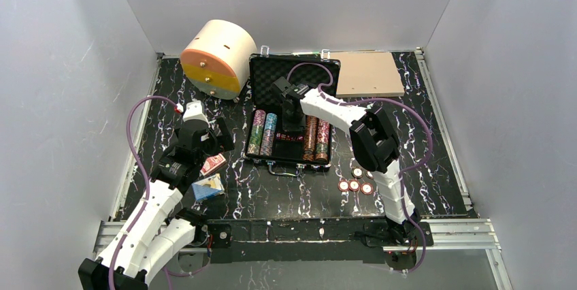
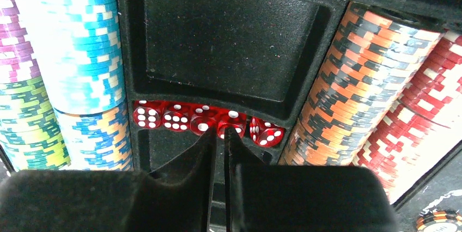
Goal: Pack up texas hold em set
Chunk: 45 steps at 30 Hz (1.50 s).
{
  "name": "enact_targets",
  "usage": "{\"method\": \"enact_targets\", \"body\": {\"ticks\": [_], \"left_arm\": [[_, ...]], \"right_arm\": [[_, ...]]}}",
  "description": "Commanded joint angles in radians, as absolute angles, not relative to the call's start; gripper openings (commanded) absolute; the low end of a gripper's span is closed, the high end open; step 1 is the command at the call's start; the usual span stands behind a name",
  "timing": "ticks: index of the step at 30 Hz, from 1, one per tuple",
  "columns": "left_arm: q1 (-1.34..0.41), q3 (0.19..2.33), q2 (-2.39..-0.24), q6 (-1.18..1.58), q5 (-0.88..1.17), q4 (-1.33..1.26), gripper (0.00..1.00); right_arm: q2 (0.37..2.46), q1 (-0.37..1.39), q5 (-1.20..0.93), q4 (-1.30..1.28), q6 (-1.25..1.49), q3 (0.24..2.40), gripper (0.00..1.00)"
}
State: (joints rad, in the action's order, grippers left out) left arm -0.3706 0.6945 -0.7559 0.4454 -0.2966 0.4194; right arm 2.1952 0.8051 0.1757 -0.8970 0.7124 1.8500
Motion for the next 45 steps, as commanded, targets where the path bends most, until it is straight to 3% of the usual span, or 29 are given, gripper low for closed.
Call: {"method": "enact_targets", "body": {"ticks": [1,6,15,23,27,32,38,45], "left_arm": [[-0.374,0.682,-0.740,0.437,-0.316,0.429,0.98],[-0.375,0.684,-0.740,0.438,-0.316,0.428,0.98],[-0.374,0.710,-0.763,0.465,-0.326,0.454,0.98],[-0.374,0.831,-0.914,0.796,-0.537,0.791,0.98],[-0.374,0.825,-1.006,0.920,-0.544,0.882,0.98],[-0.348,0.797,-1.083,0.934,-0.505,0.780,0.98],[-0.231,0.802,-1.238,0.748,-0.383,0.613,0.98],[-0.214,0.841,-1.365,0.269,-0.279,0.412,0.98]], "right_arm": [[2.176,0.810,0.152,-0.899,0.741,1.809,0.18],[2.153,0.810,0.199,-0.921,0.737,1.891,0.20],[1.989,0.807,0.271,-0.851,0.738,1.961,0.35],[1.771,0.775,0.288,-0.728,0.710,1.705,0.58],[1.703,0.769,0.275,-0.688,0.651,1.598,0.63],[1.662,0.763,0.237,-0.646,0.591,1.524,0.65],[1.651,0.747,0.220,-0.623,0.582,1.483,0.66],[1.647,0.724,0.214,-0.634,0.554,1.478,0.67]]}}
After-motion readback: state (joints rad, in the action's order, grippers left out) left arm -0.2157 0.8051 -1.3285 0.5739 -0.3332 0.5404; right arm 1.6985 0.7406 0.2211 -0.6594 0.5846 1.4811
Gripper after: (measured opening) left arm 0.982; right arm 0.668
